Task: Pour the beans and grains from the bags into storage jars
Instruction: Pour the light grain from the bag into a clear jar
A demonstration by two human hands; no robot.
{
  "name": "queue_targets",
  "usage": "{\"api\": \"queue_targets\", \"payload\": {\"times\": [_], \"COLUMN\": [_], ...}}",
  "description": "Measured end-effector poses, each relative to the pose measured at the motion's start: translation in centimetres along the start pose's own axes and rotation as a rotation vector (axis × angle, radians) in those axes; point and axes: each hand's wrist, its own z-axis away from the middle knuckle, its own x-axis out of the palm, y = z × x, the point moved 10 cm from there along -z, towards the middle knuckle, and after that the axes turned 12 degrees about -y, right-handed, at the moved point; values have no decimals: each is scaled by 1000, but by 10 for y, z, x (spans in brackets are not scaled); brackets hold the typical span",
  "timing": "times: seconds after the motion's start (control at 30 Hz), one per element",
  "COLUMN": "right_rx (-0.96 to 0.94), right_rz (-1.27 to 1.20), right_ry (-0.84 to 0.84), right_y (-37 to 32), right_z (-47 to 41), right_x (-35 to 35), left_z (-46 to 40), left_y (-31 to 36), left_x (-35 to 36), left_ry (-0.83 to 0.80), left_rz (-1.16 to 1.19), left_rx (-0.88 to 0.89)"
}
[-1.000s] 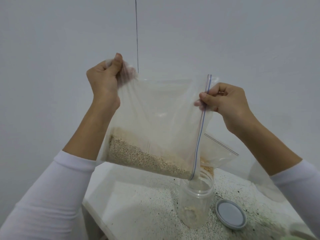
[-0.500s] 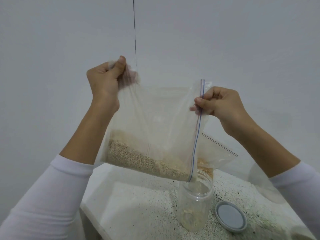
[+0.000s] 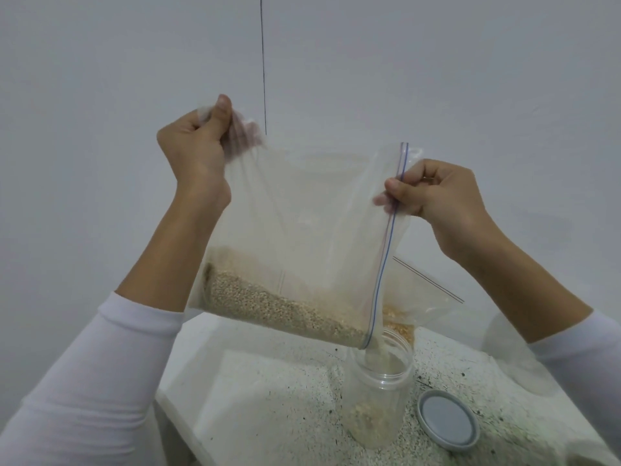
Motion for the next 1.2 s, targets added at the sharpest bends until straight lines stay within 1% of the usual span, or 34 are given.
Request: {"api": "queue_targets", "payload": {"times": [0.07, 0.13, 0.23, 0.37, 0.47, 0.6, 0.7, 0.83, 0.93, 1.03, 1.13, 1.2], "right_rx": [-8, 8, 7, 13, 6, 13, -3, 15, 0, 4, 6, -2], "right_rz": [5, 7, 18, 7, 9, -1, 6, 3, 3, 5, 3, -2], "right_ry": [14, -12, -1, -10, -1, -13, 14, -8, 16, -1, 7, 28], "right_y": [0, 3, 4, 7, 5, 7, 4, 7, 5, 5, 5, 4], "right_z": [1, 1, 2, 3, 3, 3, 3, 4, 6, 6, 6, 7], "right_x": [-1, 2, -1, 1, -1, 1, -3, 0, -2, 1, 0, -2], "left_z": [0, 1, 2, 3, 5, 8, 9, 10, 11, 12, 14, 13], "left_y": [1, 0, 0, 0, 0, 2, 5, 4, 4, 4, 4, 5], "left_x": [0, 5, 3, 9, 9, 20, 17, 25, 19, 27, 24, 27], "left_ry": [-7, -34, -1, -39, -15, -66, -21, -78, -29, -82, -56, -84], "left_rz": [-21, -55, -58, -89, -67, -85, -76, -107, -92, -102, -106, -103], "left_rx": [-2, -11, 3, -4, 7, 11, 23, 12, 17, 12, 8, 10]}}
